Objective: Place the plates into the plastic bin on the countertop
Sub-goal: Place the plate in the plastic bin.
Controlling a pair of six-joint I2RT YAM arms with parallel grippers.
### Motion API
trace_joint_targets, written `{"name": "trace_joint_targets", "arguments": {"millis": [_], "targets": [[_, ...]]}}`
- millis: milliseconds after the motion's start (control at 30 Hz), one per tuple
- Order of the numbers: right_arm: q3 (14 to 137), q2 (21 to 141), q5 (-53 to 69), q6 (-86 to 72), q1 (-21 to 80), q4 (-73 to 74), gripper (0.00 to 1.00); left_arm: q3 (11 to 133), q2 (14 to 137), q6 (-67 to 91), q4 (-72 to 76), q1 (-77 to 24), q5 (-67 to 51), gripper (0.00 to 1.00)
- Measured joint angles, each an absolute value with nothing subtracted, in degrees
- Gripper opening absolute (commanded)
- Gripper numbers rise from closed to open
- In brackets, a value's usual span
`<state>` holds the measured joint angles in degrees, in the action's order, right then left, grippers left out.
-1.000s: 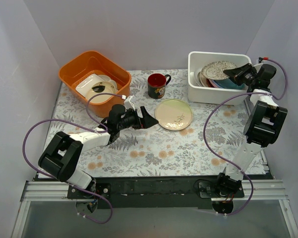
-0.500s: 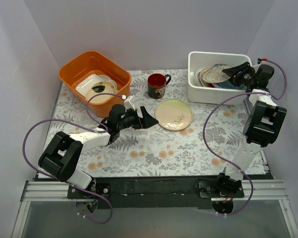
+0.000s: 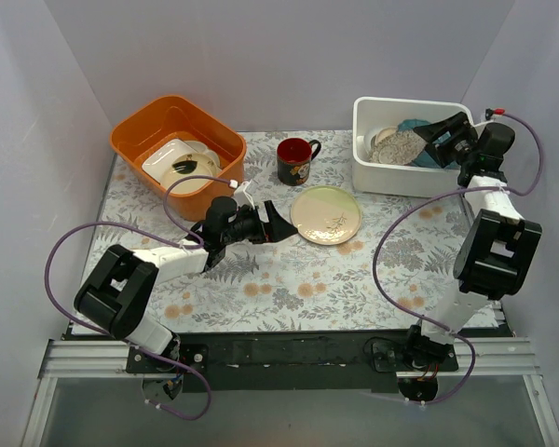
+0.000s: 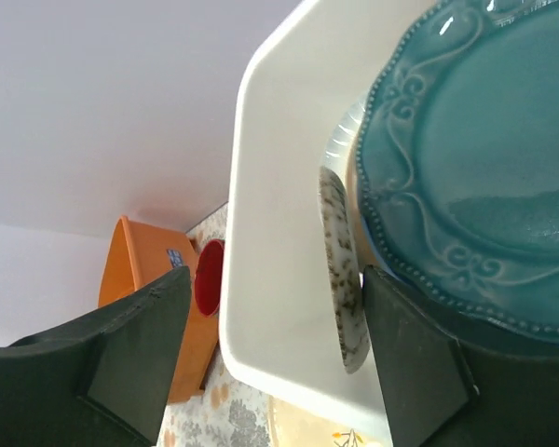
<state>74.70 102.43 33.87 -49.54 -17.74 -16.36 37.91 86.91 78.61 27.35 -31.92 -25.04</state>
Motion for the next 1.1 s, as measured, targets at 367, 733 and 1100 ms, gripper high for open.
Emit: {"name": "trace_joint_targets", "arguments": {"millis": [367, 733, 1100], "targets": [[69.58, 87.18, 25.21, -45.95, -17.63, -14.76, 0.88, 39.05, 88.88, 78.70, 27.90, -32.01, -25.30, 0.98], [66.48, 87.05, 27.68, -44.53, -17.61, -14.09, 0.88, 40.56, 94.24, 79.33, 27.97, -32.12, -25.02, 0.98], [63.94, 85.78, 30.79, -44.14, -17.10, -13.74, 0.87, 44.58, 98.26, 79.24, 27.29, -32.12, -24.14, 0.96]]}}
